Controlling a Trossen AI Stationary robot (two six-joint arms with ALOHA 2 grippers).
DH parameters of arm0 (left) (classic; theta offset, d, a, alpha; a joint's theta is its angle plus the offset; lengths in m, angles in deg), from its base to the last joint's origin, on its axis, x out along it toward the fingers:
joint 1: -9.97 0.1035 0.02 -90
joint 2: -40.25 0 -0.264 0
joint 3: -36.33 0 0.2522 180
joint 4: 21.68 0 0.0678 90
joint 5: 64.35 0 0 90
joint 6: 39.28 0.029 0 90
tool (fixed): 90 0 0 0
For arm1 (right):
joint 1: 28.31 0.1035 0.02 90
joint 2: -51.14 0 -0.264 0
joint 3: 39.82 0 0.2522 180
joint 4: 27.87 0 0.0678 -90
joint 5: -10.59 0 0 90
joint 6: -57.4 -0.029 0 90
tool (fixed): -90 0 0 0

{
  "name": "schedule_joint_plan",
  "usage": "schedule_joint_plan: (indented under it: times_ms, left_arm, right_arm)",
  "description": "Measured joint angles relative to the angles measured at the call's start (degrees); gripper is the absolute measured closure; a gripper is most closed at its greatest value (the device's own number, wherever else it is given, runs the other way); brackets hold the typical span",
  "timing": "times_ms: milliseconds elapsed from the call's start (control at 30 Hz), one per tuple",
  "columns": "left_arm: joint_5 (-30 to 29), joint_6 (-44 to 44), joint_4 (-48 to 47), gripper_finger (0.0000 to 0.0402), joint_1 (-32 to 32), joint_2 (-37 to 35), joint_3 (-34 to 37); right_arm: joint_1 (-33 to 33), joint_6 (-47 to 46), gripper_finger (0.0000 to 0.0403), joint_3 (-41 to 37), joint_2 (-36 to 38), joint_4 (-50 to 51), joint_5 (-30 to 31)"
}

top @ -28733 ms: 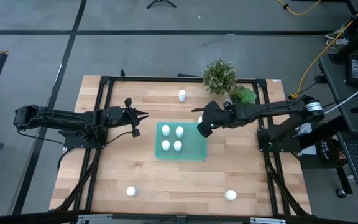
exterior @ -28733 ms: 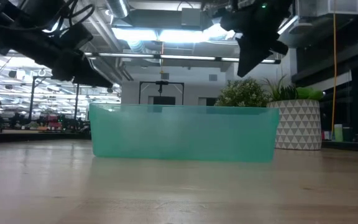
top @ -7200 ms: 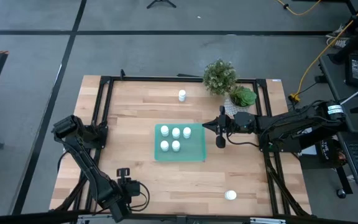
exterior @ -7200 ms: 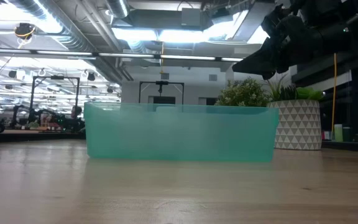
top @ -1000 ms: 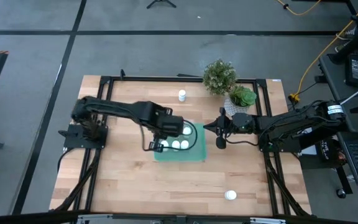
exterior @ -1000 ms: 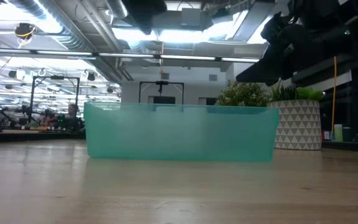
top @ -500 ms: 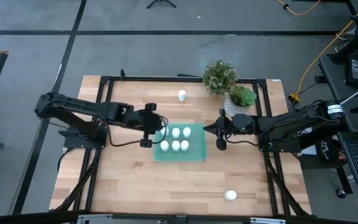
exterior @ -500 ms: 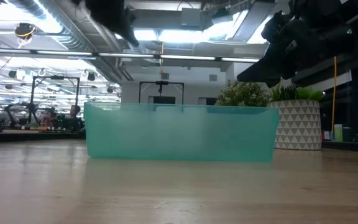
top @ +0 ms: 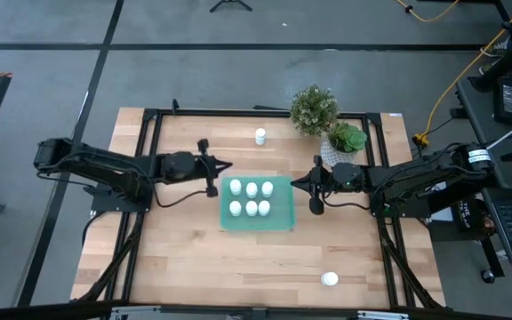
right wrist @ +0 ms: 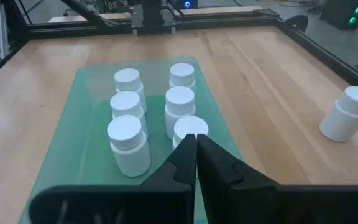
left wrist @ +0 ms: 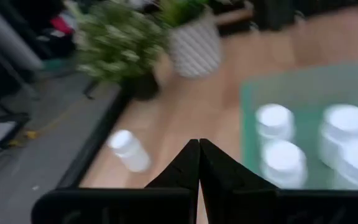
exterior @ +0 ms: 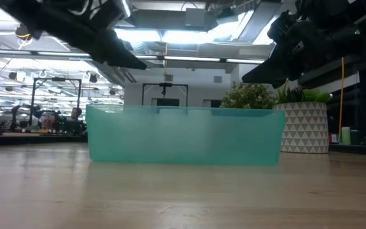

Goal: Pick and place pill bottles into a basket
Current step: Put the white pill bottle into the blue bin

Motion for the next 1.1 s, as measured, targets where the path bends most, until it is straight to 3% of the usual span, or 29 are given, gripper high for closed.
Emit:
schedule_joint_plan:
  times_ms: [167, 433, 633, 800, 1100]
  left_arm:
    - [-0.6, -0.9, 11.6, 0.0399, 3.8, 0.0, 5.4]
    - [-0.1, -5.0, 8.6, 0.0393, 6.1, 0.0, 6.8]
    - [4.8, -5.1, 8.7, 0.0382, 6.1, 0.0, 6.8]
    - [7.7, -5.0, 8.8, 0.0324, 6.1, 0.0, 6.8]
    - [10.9, -8.0, 10.2, 0.0177, 5.0, 0.0, 6.8]
  right_arm:
    - [0.0, -0.1, 0.0386, 0.0, 0.0, 0.2, 0.0]
    - [0.0, 0.0, 0.0386, 0.0, 0.0, 0.2, 0.0]
    - [0.0, 0.1, 0.0386, 0.0, 0.0, 0.2, 0.0]
    - [0.0, -0.1, 0.0386, 0.0, 0.0, 0.2, 0.0]
    - [0.0, 0.2, 0.0386, 0.0, 0.0, -0.5, 0.1]
